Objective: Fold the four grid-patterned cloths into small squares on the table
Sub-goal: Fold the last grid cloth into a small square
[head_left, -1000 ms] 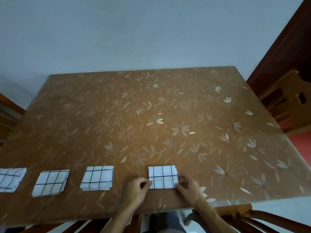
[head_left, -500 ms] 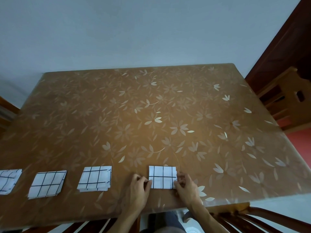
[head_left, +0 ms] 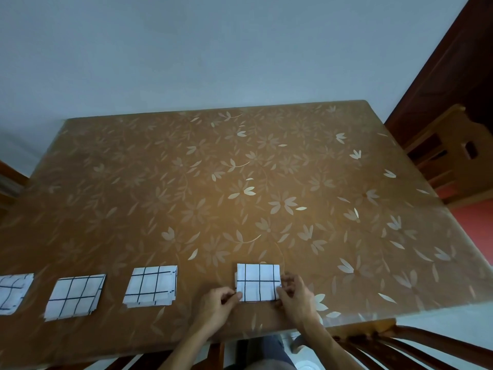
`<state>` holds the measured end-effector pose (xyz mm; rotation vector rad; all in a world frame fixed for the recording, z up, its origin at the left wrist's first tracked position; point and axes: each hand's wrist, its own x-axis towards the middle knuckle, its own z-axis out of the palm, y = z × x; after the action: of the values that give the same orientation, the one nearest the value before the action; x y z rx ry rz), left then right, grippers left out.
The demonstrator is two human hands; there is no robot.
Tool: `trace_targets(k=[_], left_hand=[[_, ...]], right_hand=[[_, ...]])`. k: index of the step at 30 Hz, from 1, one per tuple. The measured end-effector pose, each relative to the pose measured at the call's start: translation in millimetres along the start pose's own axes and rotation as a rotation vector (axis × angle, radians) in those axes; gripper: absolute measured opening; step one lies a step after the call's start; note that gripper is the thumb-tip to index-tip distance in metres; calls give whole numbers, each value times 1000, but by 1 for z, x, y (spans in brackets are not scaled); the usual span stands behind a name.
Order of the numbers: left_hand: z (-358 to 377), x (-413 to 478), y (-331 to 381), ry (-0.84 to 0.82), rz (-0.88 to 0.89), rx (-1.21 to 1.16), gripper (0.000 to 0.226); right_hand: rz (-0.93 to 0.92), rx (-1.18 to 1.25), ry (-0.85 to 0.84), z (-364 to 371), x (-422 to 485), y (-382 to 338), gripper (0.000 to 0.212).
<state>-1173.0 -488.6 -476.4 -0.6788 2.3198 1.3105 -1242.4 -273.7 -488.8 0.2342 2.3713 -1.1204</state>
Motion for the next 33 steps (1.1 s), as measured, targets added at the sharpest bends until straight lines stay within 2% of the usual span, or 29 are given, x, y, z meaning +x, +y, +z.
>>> trace_targets(k=[4, 11, 15, 17, 19, 22, 24, 26, 29, 31, 33], left_hand=[[5, -6, 6, 13, -131, -72, 28], [13, -15, 20, 135, -235, -117, 14], [11, -16, 25, 145, -299, -109, 32], [10, -16, 26, 161, -279, 81, 42], [11, -17, 26, 216, -184, 343, 48], [16, -17, 26, 290, 146, 642, 39], [21, -15, 21, 265, 383, 747, 35], [28, -7, 11, 221, 540, 817, 41], [30, 3, 1, 193, 598, 844, 46], [29, 5, -1, 163, 589, 825, 51], [29, 5, -2, 148, 602, 818, 55]], right_hand=[[1, 4, 27, 2, -1, 0, 18], [7, -20, 51, 7, -3, -3, 19], [5, -49, 69, 9, -9, -5, 17], [-3, -75, 88, 12, -9, -3, 17], [-16, -81, 106, 13, -9, -1, 17], [-21, -89, 102, 14, -8, 0, 17], [-21, -100, 102, 16, -6, 1, 17], [-38, -119, 118, 16, -6, 3, 17], [-64, -149, 131, 17, -9, 4, 18], [-117, -250, 186, 15, -14, 2, 19], [-310, -350, 277, 15, -15, 6, 16]])
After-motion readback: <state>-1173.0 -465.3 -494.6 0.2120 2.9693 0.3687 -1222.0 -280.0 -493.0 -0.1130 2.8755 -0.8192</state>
